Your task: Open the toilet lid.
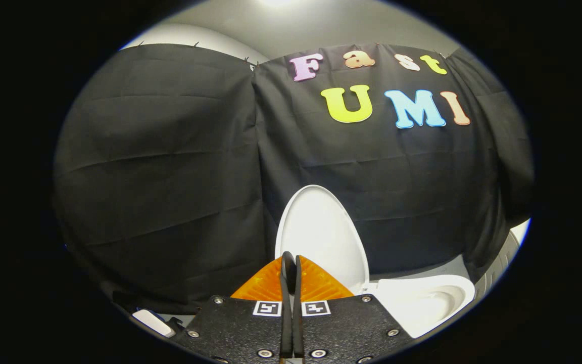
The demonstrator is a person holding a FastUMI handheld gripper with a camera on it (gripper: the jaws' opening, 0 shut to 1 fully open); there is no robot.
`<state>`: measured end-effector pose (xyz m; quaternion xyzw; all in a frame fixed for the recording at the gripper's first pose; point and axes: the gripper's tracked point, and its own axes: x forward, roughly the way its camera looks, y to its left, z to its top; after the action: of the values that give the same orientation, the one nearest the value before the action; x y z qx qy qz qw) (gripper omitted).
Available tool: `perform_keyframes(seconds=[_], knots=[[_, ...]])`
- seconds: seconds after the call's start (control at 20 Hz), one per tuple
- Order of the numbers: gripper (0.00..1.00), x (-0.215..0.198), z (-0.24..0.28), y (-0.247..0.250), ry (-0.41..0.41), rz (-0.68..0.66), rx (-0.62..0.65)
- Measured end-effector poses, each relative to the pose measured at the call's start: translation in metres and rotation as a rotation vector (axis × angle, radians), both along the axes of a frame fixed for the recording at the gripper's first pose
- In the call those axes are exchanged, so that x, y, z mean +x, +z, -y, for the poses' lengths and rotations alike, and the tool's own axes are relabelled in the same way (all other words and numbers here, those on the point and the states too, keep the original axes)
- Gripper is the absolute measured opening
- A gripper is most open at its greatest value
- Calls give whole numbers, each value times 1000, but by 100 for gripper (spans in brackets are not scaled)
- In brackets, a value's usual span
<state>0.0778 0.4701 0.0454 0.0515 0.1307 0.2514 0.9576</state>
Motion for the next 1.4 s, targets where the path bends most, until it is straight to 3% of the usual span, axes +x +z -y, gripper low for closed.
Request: perform_keyframes(seconds=[0.3, 0.45, 0.65, 0.7, 1.15, 1.4], knots=[[1, -4, 8, 12, 38, 51, -43], [38, -13, 17, 12, 90, 56, -29], [90, -20, 55, 53, 74, 140, 13], [93, -21, 68, 66, 63, 168, 12], [93, -43, 195, 106, -65, 240, 23], [93, -45, 275, 120, -178, 280, -10]])
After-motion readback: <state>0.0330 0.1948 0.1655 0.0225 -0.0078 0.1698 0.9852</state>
